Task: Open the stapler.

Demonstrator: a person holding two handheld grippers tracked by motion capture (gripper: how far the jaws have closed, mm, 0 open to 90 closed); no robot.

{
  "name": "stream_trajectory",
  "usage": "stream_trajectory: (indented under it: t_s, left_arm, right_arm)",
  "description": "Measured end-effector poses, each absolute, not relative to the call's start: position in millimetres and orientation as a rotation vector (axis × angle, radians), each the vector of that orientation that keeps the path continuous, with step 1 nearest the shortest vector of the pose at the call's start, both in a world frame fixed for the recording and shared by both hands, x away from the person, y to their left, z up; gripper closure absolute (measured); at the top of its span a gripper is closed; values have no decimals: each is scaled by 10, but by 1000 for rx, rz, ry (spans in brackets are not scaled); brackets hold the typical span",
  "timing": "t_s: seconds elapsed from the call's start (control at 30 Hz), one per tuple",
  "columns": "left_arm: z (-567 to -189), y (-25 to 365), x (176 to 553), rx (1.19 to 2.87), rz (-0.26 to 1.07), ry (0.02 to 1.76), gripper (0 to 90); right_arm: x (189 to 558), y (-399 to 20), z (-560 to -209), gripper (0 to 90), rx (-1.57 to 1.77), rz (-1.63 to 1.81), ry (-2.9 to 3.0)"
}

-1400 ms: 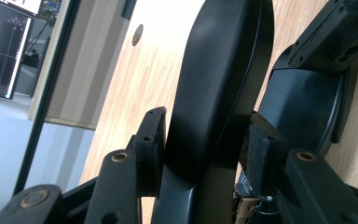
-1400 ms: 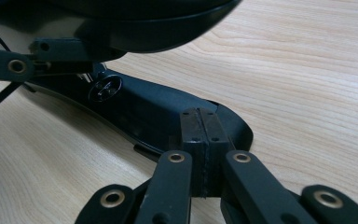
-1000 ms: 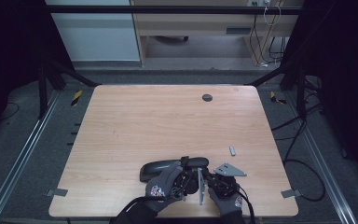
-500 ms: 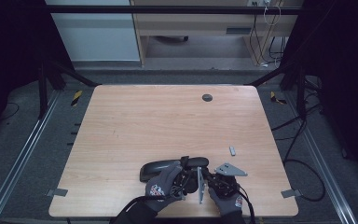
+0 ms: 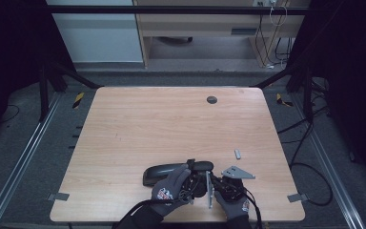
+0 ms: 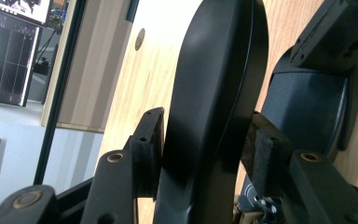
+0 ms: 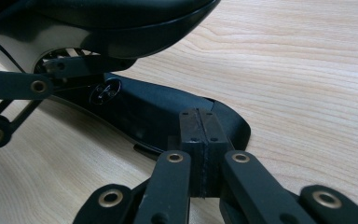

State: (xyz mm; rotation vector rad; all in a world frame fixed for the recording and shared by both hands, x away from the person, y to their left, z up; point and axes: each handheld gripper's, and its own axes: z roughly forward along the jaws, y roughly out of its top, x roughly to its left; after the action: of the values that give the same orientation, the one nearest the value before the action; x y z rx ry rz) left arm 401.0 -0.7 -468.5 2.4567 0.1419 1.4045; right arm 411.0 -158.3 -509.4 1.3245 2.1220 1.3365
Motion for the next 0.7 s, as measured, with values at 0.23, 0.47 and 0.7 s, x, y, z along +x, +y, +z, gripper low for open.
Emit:
stream_trajectory:
  t_s: [0.23,0.47,0.7]
  left_arm:
    - [-4679,-91,4020,2477,1433,103,561]
    - [-4703,-47,4005,2417,1434,104,568]
    - [-4706,-28,4005,2399,1424,110,567]
  right_arm:
    - [4103,-1573,-5094,900,1321,1329,2118]
    - [4101,-1569,-5096,900,1321,1327,2114]
    - [4094,-1560,-5096,900,1316,1320,2112]
